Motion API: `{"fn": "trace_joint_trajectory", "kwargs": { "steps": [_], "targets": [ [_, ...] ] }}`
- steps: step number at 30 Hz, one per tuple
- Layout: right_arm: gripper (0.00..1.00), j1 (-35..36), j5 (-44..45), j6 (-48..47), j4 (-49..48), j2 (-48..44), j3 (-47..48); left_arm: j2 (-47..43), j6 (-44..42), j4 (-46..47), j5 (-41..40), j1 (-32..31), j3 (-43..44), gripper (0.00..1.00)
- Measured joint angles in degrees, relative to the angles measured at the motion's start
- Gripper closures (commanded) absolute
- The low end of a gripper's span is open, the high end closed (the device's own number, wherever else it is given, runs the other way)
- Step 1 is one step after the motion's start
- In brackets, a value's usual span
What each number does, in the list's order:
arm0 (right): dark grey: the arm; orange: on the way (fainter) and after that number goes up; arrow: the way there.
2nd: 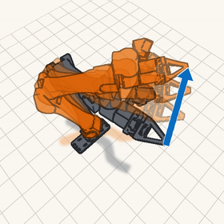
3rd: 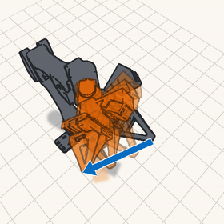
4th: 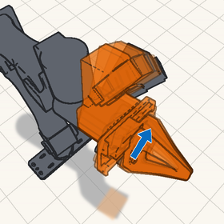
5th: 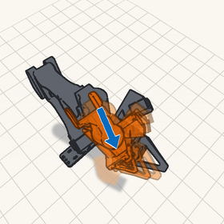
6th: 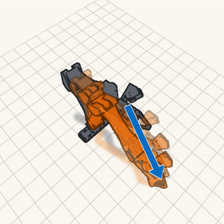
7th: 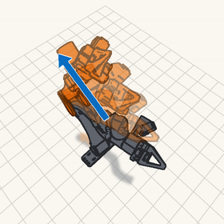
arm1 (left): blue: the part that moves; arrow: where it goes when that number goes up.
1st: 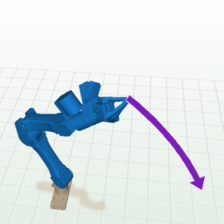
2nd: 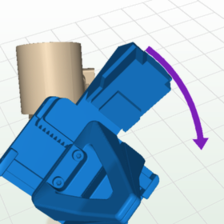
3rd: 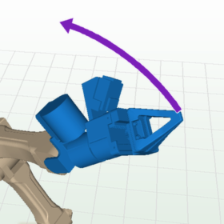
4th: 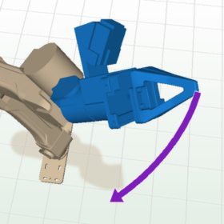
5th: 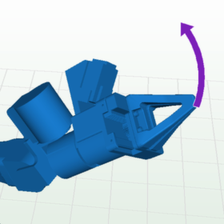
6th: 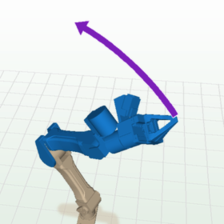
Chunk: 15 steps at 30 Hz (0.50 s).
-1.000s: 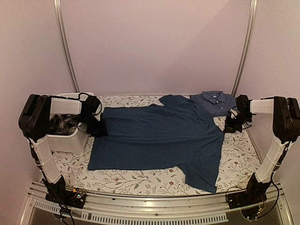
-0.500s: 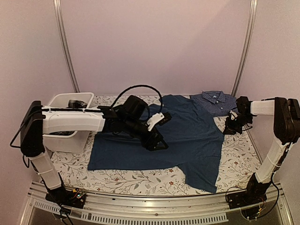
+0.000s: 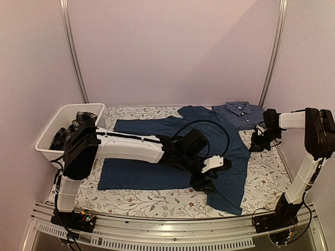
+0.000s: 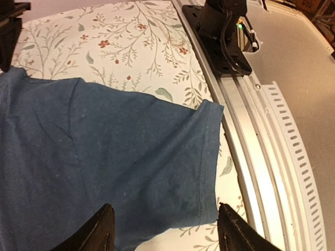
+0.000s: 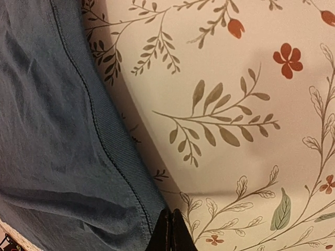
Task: Fold and stack the mixed laundry pile
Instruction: Pick up the flattened T-shirt from the center of the board.
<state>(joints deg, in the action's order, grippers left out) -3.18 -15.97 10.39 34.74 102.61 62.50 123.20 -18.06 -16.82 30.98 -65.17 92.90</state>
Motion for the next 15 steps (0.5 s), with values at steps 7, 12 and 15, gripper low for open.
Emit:
{"fn": "trace_joint_trajectory", "kwargs": {
  "steps": [7,12,15],
  "targets": [
    [1.0,0.0,0.76,-0.79,0.7,0.02,0.02,8.09,-1.97,-0.39,-1.6,-6.1,2.97,0.37],
    [1.0,0.0,0.96,-1.03,1.33,0.63,0.22,10.4,-3.45,-0.37,-5.09,-8.35,3.17,0.73],
    [1.0,0.0,1.2,-1.07,1.73,0.87,0.57,10.4,-2.27,-0.37,-6.4,-7.93,3.37,0.94]
  ]
}}
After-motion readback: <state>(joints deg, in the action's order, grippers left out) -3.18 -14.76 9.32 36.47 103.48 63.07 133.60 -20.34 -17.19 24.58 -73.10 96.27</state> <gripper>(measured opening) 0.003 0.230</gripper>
